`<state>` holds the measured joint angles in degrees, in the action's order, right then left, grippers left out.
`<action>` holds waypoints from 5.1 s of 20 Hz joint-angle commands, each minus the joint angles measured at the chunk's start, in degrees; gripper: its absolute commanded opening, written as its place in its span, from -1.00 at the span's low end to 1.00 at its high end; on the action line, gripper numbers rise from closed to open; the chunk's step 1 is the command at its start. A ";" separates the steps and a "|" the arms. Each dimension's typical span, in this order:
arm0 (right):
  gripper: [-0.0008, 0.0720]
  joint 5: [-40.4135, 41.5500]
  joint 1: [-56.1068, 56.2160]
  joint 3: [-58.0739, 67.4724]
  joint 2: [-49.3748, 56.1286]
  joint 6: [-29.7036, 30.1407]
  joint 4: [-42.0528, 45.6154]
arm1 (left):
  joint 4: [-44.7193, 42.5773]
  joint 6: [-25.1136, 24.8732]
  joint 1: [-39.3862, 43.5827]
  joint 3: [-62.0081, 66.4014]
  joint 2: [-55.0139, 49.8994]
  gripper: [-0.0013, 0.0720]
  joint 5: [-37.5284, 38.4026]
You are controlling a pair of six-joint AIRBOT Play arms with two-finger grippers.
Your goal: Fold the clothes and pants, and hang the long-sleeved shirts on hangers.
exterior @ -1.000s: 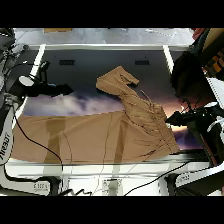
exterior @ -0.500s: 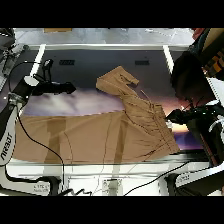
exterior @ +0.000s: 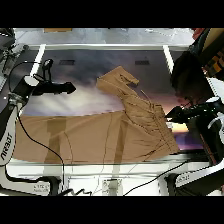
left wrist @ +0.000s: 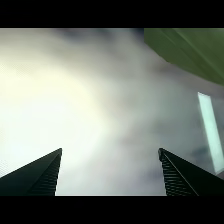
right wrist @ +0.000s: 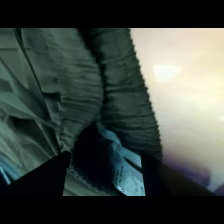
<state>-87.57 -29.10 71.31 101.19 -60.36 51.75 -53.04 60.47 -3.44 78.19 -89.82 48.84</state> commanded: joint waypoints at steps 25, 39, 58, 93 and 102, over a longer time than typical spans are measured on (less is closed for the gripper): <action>0.71 2.97 8.31 2.34 2.21 2.08 9.49 | 1.27 0.17 0.85 0.02 -0.24 0.94 0.02; 0.03 4.07 11.67 1.44 3.87 11.37 -2.21 | 1.29 7.02 12.35 0.04 -9.11 0.94 -14.82; -0.88 4.50 11.85 2.86 2.54 11.69 -2.01 | 1.27 31.93 24.46 10.47 -22.40 0.83 -26.49; -0.88 15.17 -0.13 -19.34 -17.22 19.56 -12.70 | -39.21 9.09 26.34 10.49 12.83 -0.94 16.87; -0.89 15.21 -0.13 -19.34 -17.22 19.56 -12.52 | -34.49 -3.89 37.70 10.51 -5.38 -0.68 -1.53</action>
<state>-72.38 -29.19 51.99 83.99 -40.80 39.09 -88.82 58.78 29.82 88.71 -91.66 54.00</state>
